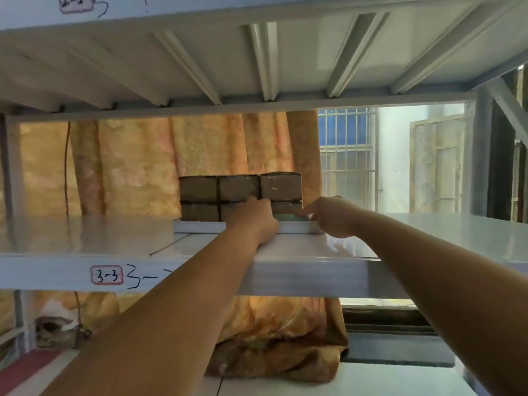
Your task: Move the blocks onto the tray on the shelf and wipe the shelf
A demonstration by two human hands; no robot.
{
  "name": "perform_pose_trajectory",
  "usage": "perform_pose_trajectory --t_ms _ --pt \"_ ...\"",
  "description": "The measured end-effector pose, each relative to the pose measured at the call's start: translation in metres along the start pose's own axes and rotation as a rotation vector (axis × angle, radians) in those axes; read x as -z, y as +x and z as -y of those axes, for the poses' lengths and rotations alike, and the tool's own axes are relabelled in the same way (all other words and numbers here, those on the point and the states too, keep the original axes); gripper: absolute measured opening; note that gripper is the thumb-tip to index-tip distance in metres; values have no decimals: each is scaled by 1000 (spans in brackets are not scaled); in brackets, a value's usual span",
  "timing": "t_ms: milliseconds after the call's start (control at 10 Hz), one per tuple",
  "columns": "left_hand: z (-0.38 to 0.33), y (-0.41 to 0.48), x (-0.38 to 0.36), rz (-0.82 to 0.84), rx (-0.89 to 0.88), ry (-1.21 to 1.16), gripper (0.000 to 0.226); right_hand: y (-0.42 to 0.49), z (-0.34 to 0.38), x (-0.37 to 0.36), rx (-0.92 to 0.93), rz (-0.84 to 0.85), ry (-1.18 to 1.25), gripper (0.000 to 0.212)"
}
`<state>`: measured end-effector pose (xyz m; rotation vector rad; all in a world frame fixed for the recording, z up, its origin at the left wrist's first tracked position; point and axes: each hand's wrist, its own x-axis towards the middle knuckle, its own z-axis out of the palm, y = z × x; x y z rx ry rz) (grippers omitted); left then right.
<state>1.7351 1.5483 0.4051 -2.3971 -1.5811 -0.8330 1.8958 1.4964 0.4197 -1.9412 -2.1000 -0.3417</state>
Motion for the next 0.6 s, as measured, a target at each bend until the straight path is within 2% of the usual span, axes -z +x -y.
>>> perform_pose_trajectory --t_ms 100,200,300,400,600 --pt "3 -1 -3 -2 -23 20 24 -12 16 -8 -107 -12 -69 62" --pt "5 2 -5 -16 -33 50 21 -16 17 -13 -208 -61 -65 52" --pt "6 5 -7 -39 -57 35 19 -19 15 -10 -303 22 -53 41" --pt "4 7 -8 -39 -97 -15 18 -22 17 -11 -347 -22 -83 36" --pt "-2 0 -3 -10 -91 -47 27 -25 10 -18 -356 -125 41 35"
